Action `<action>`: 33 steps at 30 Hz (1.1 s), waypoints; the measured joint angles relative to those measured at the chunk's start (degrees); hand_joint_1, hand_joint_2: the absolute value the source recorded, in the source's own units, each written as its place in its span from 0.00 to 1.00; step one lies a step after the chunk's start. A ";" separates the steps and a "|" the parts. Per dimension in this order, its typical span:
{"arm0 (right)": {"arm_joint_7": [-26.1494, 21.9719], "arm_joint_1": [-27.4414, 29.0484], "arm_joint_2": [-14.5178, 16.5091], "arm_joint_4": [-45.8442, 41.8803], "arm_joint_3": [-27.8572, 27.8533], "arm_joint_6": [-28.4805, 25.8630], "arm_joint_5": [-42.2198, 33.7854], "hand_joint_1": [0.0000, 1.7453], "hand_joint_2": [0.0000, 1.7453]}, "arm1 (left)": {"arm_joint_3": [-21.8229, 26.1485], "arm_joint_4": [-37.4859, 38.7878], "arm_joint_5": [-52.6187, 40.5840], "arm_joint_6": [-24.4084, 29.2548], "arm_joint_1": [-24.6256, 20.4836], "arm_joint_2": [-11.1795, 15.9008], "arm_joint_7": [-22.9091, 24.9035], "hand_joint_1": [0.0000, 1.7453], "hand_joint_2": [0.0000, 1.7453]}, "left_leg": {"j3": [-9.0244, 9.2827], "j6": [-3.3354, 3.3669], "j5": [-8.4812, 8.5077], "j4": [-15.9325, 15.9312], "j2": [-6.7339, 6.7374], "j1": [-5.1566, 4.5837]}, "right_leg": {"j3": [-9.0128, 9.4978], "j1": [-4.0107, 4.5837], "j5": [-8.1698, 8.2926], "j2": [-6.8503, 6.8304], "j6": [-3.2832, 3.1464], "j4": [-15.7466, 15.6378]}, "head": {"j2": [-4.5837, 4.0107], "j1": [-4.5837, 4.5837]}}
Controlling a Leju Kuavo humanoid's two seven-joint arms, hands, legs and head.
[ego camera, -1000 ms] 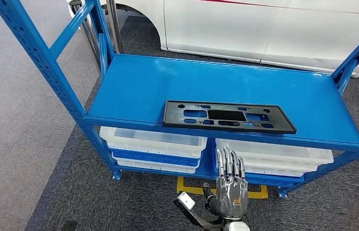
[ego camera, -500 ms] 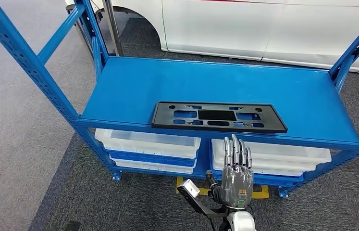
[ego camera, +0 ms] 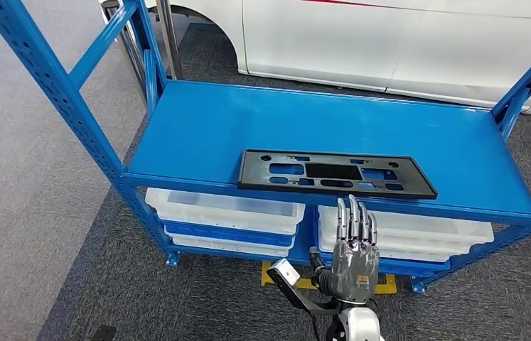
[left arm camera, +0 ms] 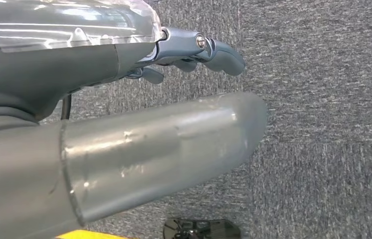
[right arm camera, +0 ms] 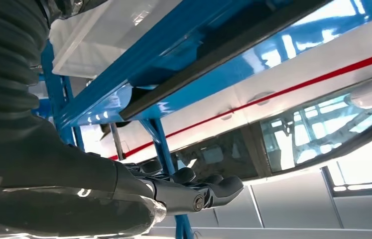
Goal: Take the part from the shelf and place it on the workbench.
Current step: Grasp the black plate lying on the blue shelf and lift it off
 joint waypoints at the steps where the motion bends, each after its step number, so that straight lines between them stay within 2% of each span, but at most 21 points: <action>1: 0.00 -0.01 0.00 0.26 -0.03 0.00 0.01 0.00 1.00 | 0.02 0.00 -0.02 -0.01 0.00 0.00 0.02 0.00 0.00 | 0.08 -0.02 -0.04 0.01 -0.04 0.00 | 0.00 -0.08 1.08 0.00 0.00 -0.38 | 0.00 0.00; 3: 0.00 -0.07 0.00 0.55 -0.07 0.00 0.00 0.00 1.00 | 0.03 0.00 -0.09 -0.01 -0.02 0.00 0.03 0.00 0.00 | 0.42 -0.15 -0.23 0.00 -0.17 0.00 | 2.95 -0.12 5.41 0.01 -0.32 -7.21 | 0.00 0.00; 5: 0.16 -0.27 0.00 0.78 -0.09 0.00 0.01 0.00 1.00 | 0.03 0.00 -0.21 -0.05 -0.07 0.00 0.02 0.00 0.00 | 0.54 -0.53 -0.39 -0.03 -0.25 -0.11 | 5.89 0.22 7.87 0.03 -0.86 -13.69 | 0.00 -0.01; 7: 0.90 -0.60 -0.02 1.35 -0.08 0.00 0.01 0.00 1.00 | 0.05 0.00 -0.48 -0.18 -0.10 -0.01 0.02 0.00 0.00 | 0.42 -1.12 -0.39 -0.17 -0.23 -0.13 | 6.49 0.64 7.83 0.08 -1.25 -15.33 | 0.00 -0.02; 9: 1.80 -1.01 -0.03 2.32 -0.05 0.00 0.00 0.00 1.00 | 0.09 0.00 -0.93 -0.31 -0.16 -0.02 0.01 0.00 0.00 | 0.50 -1.81 -0.55 -0.21 -0.16 -0.05 | 6.66 0.58 8.06 0.06 -1.75 -16.01 | 0.00 -0.02; 11: 2.18 -1.60 -0.03 3.55 -0.04 0.00 0.01 0.00 1.00 | 0.19 0.00 -1.39 -0.43 -0.27 -0.01 0.01 0.00 0.00 | -0.44 -2.20 -2.35 2.28 -0.11 -0.04 | 7.16 0.30 8.39 -0.05 -2.49 -16.86 | 0.00 -0.03; 12: 2.21 -1.92 -0.02 4.26 -0.04 0.00 0.02 0.00 1.00 | 0.30 0.00 -1.57 -0.50 -0.30 0.02 0.01 0.00 0.00 | -1.82 -2.26 -4.06 5.33 -0.10 0.02 | 7.34 0.24 8.46 -0.13 -2.76 -17.07 | 0.00 -0.05; 14: 2.19 -2.43 -0.02 5.96 -0.09 0.00 0.01 0.00 1.00 | 0.65 0.00 -1.95 -0.63 -0.27 0.07 0.03 0.00 0.00 | -5.54 -2.44 -7.31 12.92 -0.10 0.01 | 7.39 0.38 8.34 -0.21 -3.10 -17.02 | 0.00 -0.05; 15: 2.18 -2.57 -0.02 6.80 -0.12 0.00 0.00 0.00 1.00 | 0.82 0.00 -2.07 -0.66 -0.21 0.09 0.05 0.00 0.00 | -6.86 -2.54 -7.79 15.34 -0.10 0.01 | 7.41 0.44 8.22 -0.23 -3.17 -16.90 | 0.00 -0.06; 16: 2.16 -2.71 -0.01 7.59 -0.16 0.00 -0.01 0.00 1.00 | 0.93 0.00 -2.17 -0.69 -0.17 0.10 0.07 0.00 0.00 | -7.25 -2.59 -7.12 15.72 -0.09 0.02 | 7.44 0.46 8.07 -0.21 -3.18 -16.74 | 0.00 -0.05; 17: 2.09 -2.87 0.01 8.23 -0.21 0.00 -0.01 0.00 1.00 | 0.99 0.00 -2.24 -0.71 -0.17 0.12 0.09 0.00 0.00 | -6.47 -2.59 -5.30 13.68 -0.06 0.03 | 7.52 0.45 7.84 -0.17 -3.11 -16.50 | 0.00 -0.06; 18: 1.96 -3.04 0.05 8.76 -0.28 0.00 -0.01 0.00 1.00 | 1.02 0.00 -2.29 -0.72 -0.21 0.15 0.10 0.00 0.00 | -4.91 -2.55 -2.96 10.00 -0.02 0.05 | 7.62 0.42 7.53 -0.13 -2.97 -16.19 | 0.00 -0.05; 20: 1.54 -3.45 0.21 9.60 -0.48 0.00 0.01 0.00 1.00 | 1.03 0.00 -2.42 -0.75 -0.35 0.20 0.12 0.00 0.00 | -1.90 -2.30 -0.25 3.36 0.02 -0.08 | 7.55 0.59 6.86 -0.05 -2.43 -15.43 | 0.00 -0.03; 21: 1.32 -3.63 0.32 9.97 -0.56 0.00 0.01 0.00 1.00 | 1.04 0.00 -2.54 -0.77 -0.38 0.22 0.14 0.00 0.00 | -1.21 -2.11 0.00 1.76 0.00 -0.16 | 7.42 0.71 6.68 -0.02 -2.16 -15.15 | 0.00 -0.02; 24: 0.83 -3.98 0.64 10.96 -0.73 0.00 0.00 0.00 1.00 | 1.07 0.00 -2.87 -0.83 -0.27 0.21 0.20 0.00 0.00 | -0.98 -1.36 -0.18 0.97 -0.12 -0.15 | 7.28 0.79 6.48 0.01 -1.48 -14.97 | 0.00 -0.02; 26: 0.64 -4.25 0.78 11.39 -0.85 0.00 0.01 0.00 1.00 | 1.08 0.00 -2.97 -0.84 -0.31 0.20 0.21 0.00 0.00 | -0.68 -0.68 -0.06 0.58 -0.12 0.11 | 6.54 0.63 5.09 0.01 -0.92 -12.99 | 0.00 -0.01; 29: 0.46 -4.48 0.90 12.02 -0.99 0.00 0.01 0.00 1.00 | 1.09 0.00 -3.20 -0.84 -0.38 0.20 0.23 0.00 0.00 | -0.40 -0.06 -0.21 0.40 -0.06 0.20 | 1.42 0.20 0.67 0.01 -0.08 -3.02 | 0.00 0.01; 30: 0.38 -4.46 0.93 12.26 -1.03 0.00 0.00 0.00 1.00 | 1.10 0.00 -3.27 -0.84 -0.37 0.20 0.28 0.00 0.00 | -0.31 -0.02 -0.31 0.40 -0.07 0.18 | -0.21 0.05 0.14 0.00 0.07 -0.36 | 0.00 0.01; 31: 0.26 -4.44 0.98 12.49 -1.08 0.00 0.00 0.00 1.00 | 1.11 0.00 -3.29 -0.84 -0.35 0.20 0.34 0.00 0.00 | -0.15 -0.02 -0.44 0.41 -0.11 0.18 | -0.97 -0.05 0.76 0.00 0.13 0.41 | 0.00 0.01; 32: 0.13 -4.44 1.02 12.67 -1.15 0.00 0.01 0.00 1.00 | 1.14 0.00 -3.31 -0.84 -0.35 0.20 0.42 0.00 0.00 | 0.13 -0.09 -0.62 0.41 -0.17 0.18 | -0.60 -0.11 2.52 0.00 0.07 -1.06 | 0.00 0.01; 33: 0.02 -4.45 1.07 12.79 -1.26 0.00 0.01 0.00 1.00 | 1.15 0.00 -3.33 -0.84 -0.34 0.20 0.48 0.00 0.00 | 0.51 -0.20 -0.86 0.41 -0.25 0.18 | 0.72 -0.13 5.04 0.00 -0.12 -4.43 | 0.00 0.01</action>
